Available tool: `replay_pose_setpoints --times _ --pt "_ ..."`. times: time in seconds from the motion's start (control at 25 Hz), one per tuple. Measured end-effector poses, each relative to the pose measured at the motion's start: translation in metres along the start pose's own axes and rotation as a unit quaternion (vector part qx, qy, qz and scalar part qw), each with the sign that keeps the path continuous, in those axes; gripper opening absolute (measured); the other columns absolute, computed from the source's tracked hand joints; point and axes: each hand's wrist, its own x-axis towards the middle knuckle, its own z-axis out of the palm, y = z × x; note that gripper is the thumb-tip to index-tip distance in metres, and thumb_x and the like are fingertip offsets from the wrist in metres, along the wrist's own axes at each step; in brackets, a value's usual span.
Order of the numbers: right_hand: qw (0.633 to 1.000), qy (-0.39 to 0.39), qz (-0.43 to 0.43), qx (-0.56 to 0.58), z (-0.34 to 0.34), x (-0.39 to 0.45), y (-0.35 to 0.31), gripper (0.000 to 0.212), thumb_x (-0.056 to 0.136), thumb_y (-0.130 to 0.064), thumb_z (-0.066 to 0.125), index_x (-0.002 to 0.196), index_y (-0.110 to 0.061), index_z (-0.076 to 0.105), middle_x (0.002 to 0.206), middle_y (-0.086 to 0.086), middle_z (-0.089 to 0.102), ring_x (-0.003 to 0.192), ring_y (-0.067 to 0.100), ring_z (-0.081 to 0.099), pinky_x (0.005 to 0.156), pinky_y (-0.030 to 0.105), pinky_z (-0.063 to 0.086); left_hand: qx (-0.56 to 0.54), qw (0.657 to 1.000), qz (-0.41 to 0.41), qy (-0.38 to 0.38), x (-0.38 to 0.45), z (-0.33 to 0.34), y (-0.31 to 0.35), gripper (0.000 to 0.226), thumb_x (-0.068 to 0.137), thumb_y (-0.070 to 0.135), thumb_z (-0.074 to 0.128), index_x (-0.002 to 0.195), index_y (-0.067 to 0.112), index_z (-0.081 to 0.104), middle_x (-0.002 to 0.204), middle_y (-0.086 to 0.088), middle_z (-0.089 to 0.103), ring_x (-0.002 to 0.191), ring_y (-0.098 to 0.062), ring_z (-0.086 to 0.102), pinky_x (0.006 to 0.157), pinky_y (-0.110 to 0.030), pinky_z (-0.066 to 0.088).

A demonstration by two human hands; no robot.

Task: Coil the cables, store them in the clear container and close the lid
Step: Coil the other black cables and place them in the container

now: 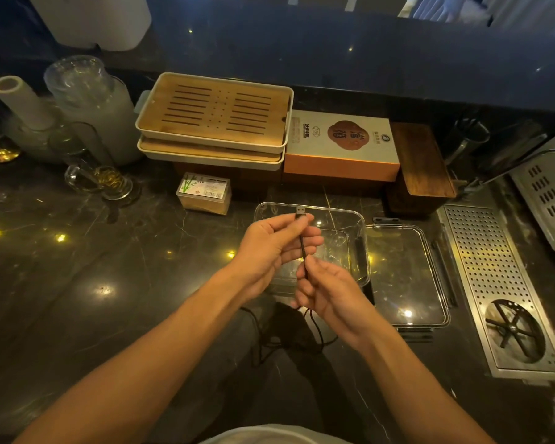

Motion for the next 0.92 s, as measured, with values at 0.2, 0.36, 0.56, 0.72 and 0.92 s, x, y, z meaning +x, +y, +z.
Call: replay_pose_setpoints --times 0.2,0.36,0.56,0.72,0.92 --pt "1.000 0.004 0.018 -0.009 -0.021 0.000 0.009 0.025 0.096 -0.032 0.064 0.092 -0.008 0.065 0.068 0.000 0.041 0.053 0.007 0.031 0.046 0.017 0.029 -0.088 0.995 -0.039 -0.003 0.002 -0.002 0.005 0.019 0.103 0.018 0.053 0.105 0.006 0.068 0.092 -0.011 0.075 0.081 -0.017 0.075 0.070 -0.025 0.060" --pt "0.999 -0.009 0.044 -0.028 -0.025 0.004 0.008 0.020 0.100 -0.027 0.061 0.090 -0.009 0.064 0.067 -0.001 0.038 0.050 0.005 0.027 0.045 0.019 0.019 -0.156 0.985 -0.056 -0.054 0.000 0.007 -0.004 0.026 0.108 0.023 0.040 0.108 0.005 0.058 0.117 -0.026 0.071 0.105 -0.031 0.073 0.086 -0.035 0.061" --pt "0.995 -0.061 0.082 0.017 -0.027 0.006 0.002 0.020 0.099 -0.023 0.058 0.083 -0.011 0.061 0.060 -0.006 0.028 0.047 0.006 0.018 0.041 0.018 0.014 -0.150 0.984 -0.064 -0.065 0.003 0.007 -0.006 0.041 0.109 0.026 0.037 0.131 -0.005 0.053 0.122 -0.025 0.070 0.107 -0.028 0.073 0.090 -0.033 0.060" --pt "0.984 -0.127 0.103 0.070 -0.028 0.005 -0.002 0.019 0.097 -0.021 0.059 0.082 -0.010 0.059 0.064 -0.003 0.022 0.049 0.006 0.016 0.042 0.020 0.012 -0.198 0.971 -0.096 -0.093 0.002 0.006 -0.009 0.046 0.108 0.029 0.038 0.135 -0.005 0.054 0.124 -0.025 0.068 0.108 -0.028 0.072 0.092 -0.033 0.059" --pt "0.989 -0.075 0.122 0.029 -0.017 0.003 0.005 0.026 0.101 -0.030 0.058 0.081 -0.013 0.058 0.063 -0.003 0.031 0.050 0.009 0.019 0.044 0.021 0.016 -0.181 0.977 -0.075 -0.083 0.004 0.008 -0.008 0.044 0.108 0.028 0.039 0.129 -0.004 0.059 0.124 -0.026 0.068 0.111 -0.030 0.071 0.093 -0.035 0.059"
